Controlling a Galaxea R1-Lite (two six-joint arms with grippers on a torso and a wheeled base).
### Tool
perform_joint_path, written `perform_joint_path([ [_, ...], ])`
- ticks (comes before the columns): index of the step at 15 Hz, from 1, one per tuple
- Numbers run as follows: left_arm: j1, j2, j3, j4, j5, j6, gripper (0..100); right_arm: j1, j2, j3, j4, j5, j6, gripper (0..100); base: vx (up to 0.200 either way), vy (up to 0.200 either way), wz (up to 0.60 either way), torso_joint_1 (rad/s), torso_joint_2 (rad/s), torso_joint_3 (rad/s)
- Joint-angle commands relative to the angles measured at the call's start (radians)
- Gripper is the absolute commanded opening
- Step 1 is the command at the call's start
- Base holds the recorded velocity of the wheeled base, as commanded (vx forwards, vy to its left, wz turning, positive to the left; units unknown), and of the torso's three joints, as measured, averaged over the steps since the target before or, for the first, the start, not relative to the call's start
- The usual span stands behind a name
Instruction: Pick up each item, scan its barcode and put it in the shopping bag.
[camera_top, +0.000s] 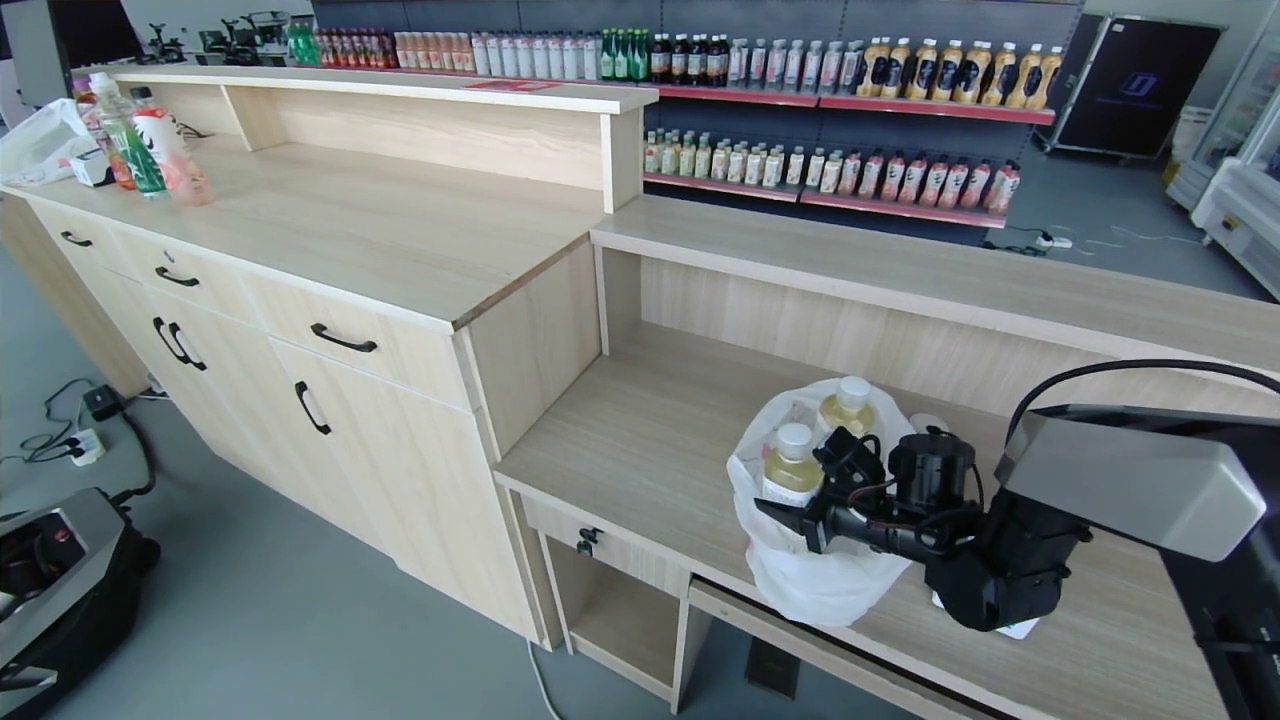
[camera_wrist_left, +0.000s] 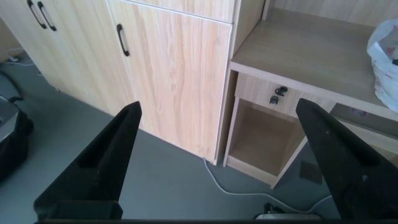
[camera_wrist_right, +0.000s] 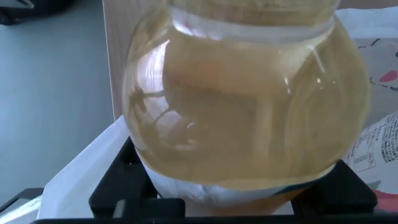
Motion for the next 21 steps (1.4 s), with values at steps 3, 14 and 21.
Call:
perform_joint_path([
  [3,0.000,0.000,0.000,0.000,0.000,0.000,100,0.001,0.028,-0.004,0.006,0.001,-0.001,100,0.000,0.000,0.00,0.000,0.00,0.000],
  [14,0.000,0.000,0.000,0.000,0.000,0.000,100,-0.045,-0.315,0.040,0.290,-0.004,0.050,100,0.000,0.000,0.00,0.000,0.00,0.000],
  [21,0.000,0.000,0.000,0.000,0.000,0.000,100,-0.232,-0.795,0.211,0.632,-0.010,-0.024,100,0.000,0.000,0.00,0.000,0.00,0.000],
])
